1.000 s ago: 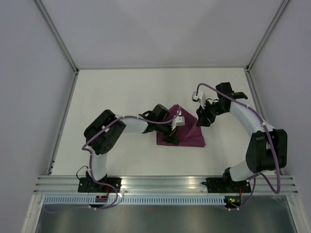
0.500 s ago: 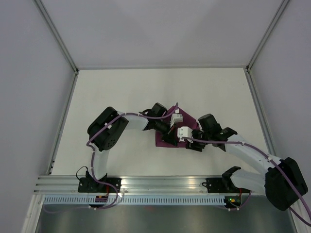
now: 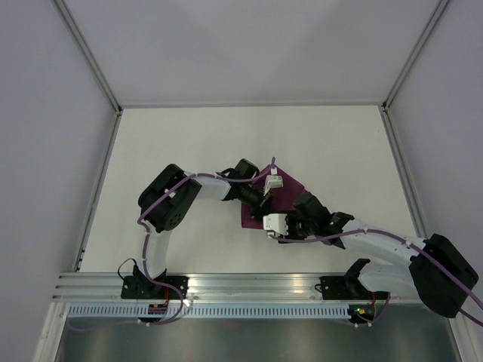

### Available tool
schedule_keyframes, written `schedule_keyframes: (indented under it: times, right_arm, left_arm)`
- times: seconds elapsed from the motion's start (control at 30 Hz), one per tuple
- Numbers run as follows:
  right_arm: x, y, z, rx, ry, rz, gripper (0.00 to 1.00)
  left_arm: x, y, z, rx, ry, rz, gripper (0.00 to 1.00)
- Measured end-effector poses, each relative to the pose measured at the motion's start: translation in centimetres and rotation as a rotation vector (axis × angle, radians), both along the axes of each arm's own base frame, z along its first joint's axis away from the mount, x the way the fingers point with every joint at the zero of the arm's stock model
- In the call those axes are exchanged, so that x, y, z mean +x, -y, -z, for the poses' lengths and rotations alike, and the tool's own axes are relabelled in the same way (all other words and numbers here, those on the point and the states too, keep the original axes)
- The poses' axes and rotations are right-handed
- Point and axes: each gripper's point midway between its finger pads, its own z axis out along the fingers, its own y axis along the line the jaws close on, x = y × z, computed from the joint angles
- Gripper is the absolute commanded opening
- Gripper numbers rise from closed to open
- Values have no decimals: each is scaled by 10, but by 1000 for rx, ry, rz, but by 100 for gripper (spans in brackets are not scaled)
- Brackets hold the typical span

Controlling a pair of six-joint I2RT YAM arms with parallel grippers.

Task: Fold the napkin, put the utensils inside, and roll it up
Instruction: Roll the napkin with the utensil

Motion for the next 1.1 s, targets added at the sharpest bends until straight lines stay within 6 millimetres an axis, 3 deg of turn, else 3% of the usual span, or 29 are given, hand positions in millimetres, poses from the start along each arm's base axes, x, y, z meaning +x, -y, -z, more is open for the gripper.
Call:
schedule_keyframes:
  times: [0.3,0.43,0.5,0.73,0.87,1.1]
  right_arm:
    - [9,-3,14,-38,33,15,47]
    - [13,-3,17,-43,51,19,25]
    - [14,-4,17,-45,59,17,22]
    - [17,-7,18,-54,56,12,5]
    - [20,-11,19,-82,20,6,2]
    - [24,-19,20,-125,-77,-8,1]
  left_arm:
    - [1,-1,0,2,-6,-3,2]
    - [2,-2,-1,1,-10,-5,2]
    - [2,-2,-1,1,-9,-6,3]
    - [6,-4,-1,4,-16,-20,23]
    - [9,-5,-2,11,-9,-35,37]
    - [26,-6,-12,31,111,-118,41]
